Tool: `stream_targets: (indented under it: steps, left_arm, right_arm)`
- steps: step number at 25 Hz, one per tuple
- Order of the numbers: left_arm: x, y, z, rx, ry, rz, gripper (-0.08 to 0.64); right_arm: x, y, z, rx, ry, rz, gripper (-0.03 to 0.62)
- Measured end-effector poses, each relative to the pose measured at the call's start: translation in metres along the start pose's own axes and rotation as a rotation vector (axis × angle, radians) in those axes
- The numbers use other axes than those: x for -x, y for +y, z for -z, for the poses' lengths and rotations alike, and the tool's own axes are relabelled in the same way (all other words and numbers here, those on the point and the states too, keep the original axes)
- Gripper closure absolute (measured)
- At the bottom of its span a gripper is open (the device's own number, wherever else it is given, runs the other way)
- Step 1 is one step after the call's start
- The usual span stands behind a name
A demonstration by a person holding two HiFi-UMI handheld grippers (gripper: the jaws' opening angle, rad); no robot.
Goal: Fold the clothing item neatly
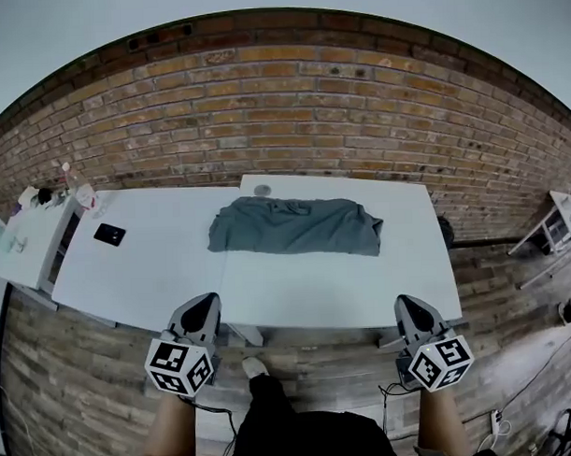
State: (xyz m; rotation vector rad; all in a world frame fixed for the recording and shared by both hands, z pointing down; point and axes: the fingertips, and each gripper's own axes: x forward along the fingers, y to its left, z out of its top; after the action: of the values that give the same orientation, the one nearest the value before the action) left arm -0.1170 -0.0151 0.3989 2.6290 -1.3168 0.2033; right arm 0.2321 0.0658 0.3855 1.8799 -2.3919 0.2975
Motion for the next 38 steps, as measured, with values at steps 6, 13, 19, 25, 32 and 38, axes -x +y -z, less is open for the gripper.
stream_targets:
  steps: [6, 13, 19, 25, 32, 38]
  left_arm:
    - [0.059, -0.050, 0.029, -0.043, 0.057, 0.012, 0.565]
    - [0.118, -0.060, 0.047, -0.083, 0.060, 0.116, 0.565]
    - [0.191, -0.035, 0.076, -0.077, 0.071, 0.165, 0.565]
    - [0.245, -0.028, 0.096, -0.036, 0.067, 0.152, 0.565]
    - [0.273, -0.065, 0.098, -0.039, 0.029, 0.120, 0.565]
    - [0.278, -0.118, 0.099, -0.046, 0.030, 0.075, 0.565]
  right_arm:
    - [0.070, 0.021, 0.016, -0.035, 0.009, -0.006, 0.594]
    - [0.117, 0.095, 0.037, -0.060, 0.004, 0.056, 0.594]
    - [0.156, 0.174, 0.058, -0.107, -0.013, 0.127, 0.594]
    - [0.182, 0.229, 0.068, -0.044, 0.019, 0.113, 0.594]
    - [0.205, 0.229, 0.056, -0.006, -0.036, 0.099, 0.594]
    - [0.231, 0.213, 0.062, -0.047, -0.076, 0.052, 0.595]
